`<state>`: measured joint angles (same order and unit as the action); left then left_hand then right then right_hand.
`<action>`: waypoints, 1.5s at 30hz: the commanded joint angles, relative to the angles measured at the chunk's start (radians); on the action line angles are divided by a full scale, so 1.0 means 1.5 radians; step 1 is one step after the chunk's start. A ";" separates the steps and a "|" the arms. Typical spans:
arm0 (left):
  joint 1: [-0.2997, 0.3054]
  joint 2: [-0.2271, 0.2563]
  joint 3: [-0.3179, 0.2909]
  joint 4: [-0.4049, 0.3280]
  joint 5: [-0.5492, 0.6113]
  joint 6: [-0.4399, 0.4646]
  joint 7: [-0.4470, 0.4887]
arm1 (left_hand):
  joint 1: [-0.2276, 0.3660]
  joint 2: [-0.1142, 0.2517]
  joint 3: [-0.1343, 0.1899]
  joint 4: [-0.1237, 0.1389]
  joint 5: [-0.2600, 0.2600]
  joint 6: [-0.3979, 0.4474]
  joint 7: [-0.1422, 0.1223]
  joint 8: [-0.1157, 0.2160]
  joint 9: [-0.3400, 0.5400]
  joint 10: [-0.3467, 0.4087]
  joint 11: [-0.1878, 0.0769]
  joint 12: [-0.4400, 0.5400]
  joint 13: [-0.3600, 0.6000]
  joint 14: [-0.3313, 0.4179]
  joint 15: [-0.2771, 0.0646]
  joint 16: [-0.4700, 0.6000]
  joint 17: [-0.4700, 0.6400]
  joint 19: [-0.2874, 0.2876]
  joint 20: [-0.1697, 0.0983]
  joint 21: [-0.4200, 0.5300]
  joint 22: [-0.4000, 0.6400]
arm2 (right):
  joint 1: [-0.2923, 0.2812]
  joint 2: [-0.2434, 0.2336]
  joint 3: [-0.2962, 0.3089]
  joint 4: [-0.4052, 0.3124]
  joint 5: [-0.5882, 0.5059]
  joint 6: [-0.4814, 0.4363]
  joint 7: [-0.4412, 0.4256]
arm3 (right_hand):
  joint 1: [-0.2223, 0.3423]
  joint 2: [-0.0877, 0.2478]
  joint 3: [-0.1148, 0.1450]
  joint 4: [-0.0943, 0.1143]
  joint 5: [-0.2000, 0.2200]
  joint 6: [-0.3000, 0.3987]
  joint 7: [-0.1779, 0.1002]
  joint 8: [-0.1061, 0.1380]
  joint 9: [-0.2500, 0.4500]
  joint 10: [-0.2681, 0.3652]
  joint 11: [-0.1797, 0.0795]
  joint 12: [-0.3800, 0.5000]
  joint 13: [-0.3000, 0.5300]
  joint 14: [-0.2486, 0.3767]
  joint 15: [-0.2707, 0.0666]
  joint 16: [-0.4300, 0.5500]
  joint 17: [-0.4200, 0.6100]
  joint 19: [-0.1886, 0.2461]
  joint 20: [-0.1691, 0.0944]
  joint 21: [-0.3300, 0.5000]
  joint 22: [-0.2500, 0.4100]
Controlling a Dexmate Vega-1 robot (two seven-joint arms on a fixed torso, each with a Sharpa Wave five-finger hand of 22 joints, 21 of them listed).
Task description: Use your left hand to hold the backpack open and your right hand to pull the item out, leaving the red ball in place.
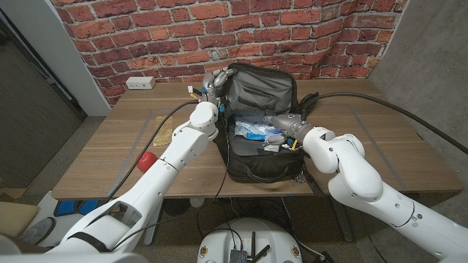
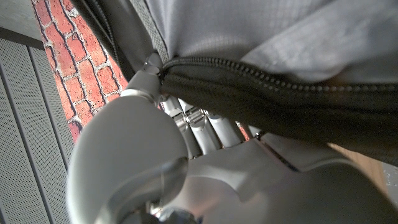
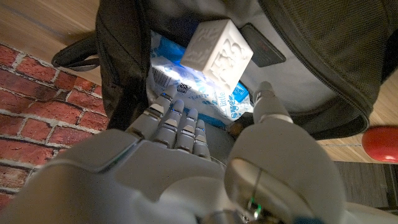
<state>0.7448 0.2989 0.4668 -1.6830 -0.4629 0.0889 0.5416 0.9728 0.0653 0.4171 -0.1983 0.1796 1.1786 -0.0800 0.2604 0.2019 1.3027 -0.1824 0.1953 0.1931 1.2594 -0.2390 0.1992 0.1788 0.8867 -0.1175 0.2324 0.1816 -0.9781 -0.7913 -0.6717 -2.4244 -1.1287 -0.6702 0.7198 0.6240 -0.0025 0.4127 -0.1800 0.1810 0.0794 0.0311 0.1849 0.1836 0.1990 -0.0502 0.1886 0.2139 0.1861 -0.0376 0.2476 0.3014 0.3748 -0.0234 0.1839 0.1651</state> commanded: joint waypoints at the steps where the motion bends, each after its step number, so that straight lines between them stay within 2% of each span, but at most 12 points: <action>1: 0.003 -0.002 -0.001 0.003 -0.001 -0.006 0.004 | 0.002 0.006 0.020 0.018 0.004 0.008 0.003 0.003 0.003 0.005 -0.005 0.003 0.003 0.006 0.000 -0.004 0.002 0.007 -0.057 0.000 0.002 | 0.027 0.031 0.000 0.016 -0.034 0.000 0.103 | 0.010 0.000 0.002 0.005 0.001 -0.005 0.003 -0.001 0.004 -0.003 0.004 0.000 0.000 -0.003 -0.010 0.000 0.000 -0.006 0.000 -0.003 0.002; 7: 0.004 -0.003 -0.001 0.004 -0.001 -0.006 0.006 | 0.002 0.006 0.020 0.018 0.005 0.008 0.002 0.003 0.003 0.005 -0.004 0.003 0.004 0.006 0.000 -0.005 0.002 0.008 -0.057 0.000 0.002 | 0.038 0.041 -0.001 0.024 -0.042 0.010 0.134 | 0.010 -0.002 0.001 0.006 0.000 -0.004 0.004 0.002 0.004 0.000 0.007 0.003 0.001 0.001 -0.008 0.001 0.000 -0.008 0.002 -0.002 0.002; 17: 0.004 -0.004 -0.002 0.007 -0.001 -0.011 0.006 | 0.002 0.006 0.021 0.018 0.004 0.008 0.003 0.003 0.003 0.007 -0.004 0.004 0.004 0.006 0.000 -0.005 0.002 0.008 -0.057 -0.001 0.002 | 0.044 0.052 0.001 0.034 -0.054 0.024 0.154 | 0.009 -0.002 -0.004 0.011 -0.001 0.029 0.005 0.017 0.005 0.027 0.005 0.017 0.005 0.031 -0.016 0.014 0.001 0.003 0.000 0.004 0.002; 25: 0.004 -0.004 -0.002 0.004 0.000 -0.006 0.010 | 0.002 0.005 0.021 0.017 0.004 0.007 0.004 0.003 0.003 0.007 0.000 0.004 0.004 0.006 0.000 -0.004 0.002 0.008 -0.057 -0.001 0.002 | 0.046 0.060 0.004 0.038 -0.061 0.030 0.166 | 0.013 0.000 -0.008 0.012 -0.001 0.068 0.002 0.031 0.007 0.070 0.000 0.033 0.011 0.067 -0.030 0.033 0.006 0.026 -0.010 0.011 0.003; 38: 0.005 -0.004 -0.002 0.002 0.001 -0.007 0.012 | 0.001 0.006 0.022 0.018 0.004 0.008 0.004 0.003 0.004 0.006 -0.004 0.004 0.004 0.007 0.000 -0.004 0.002 0.009 -0.057 -0.002 0.002 | 0.040 0.065 0.010 0.041 -0.073 0.038 0.168 | 0.026 0.006 -0.011 0.011 0.000 0.114 -0.007 0.046 0.009 0.116 -0.013 0.047 0.020 0.117 -0.052 0.062 0.018 0.064 -0.026 0.019 0.005; 45: 0.005 -0.005 -0.001 0.004 0.001 -0.012 0.009 | 0.001 0.005 0.022 0.018 0.004 0.008 0.004 0.004 0.004 0.006 -0.004 0.004 0.004 0.007 0.000 -0.004 0.002 0.009 -0.057 -0.002 0.002 | 0.033 0.067 0.017 0.041 -0.073 0.041 0.164 | 0.039 0.011 -0.015 0.010 0.000 0.143 -0.012 0.058 0.011 0.153 -0.020 0.060 0.034 0.156 -0.074 0.092 0.038 0.088 -0.032 0.023 0.007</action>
<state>0.7519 0.2937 0.4640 -1.6765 -0.4630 0.0758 0.5562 0.9745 0.0636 0.4171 -0.1983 0.1806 1.1783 -0.0798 0.2592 0.2019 1.3027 -0.1825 0.1959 0.1986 1.2593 -0.2390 0.1916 0.1788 0.8867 -0.1175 0.2324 0.1816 -0.9172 -0.6963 -0.6574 -2.3648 -1.2312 -0.6181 0.9669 0.6684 0.0131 0.3969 -0.1643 0.1811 0.2756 0.0143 0.2627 0.1964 0.4063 -0.0768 0.2669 0.2543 0.3993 -0.0433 0.3685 0.3448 0.4896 -0.0482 0.2112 0.1703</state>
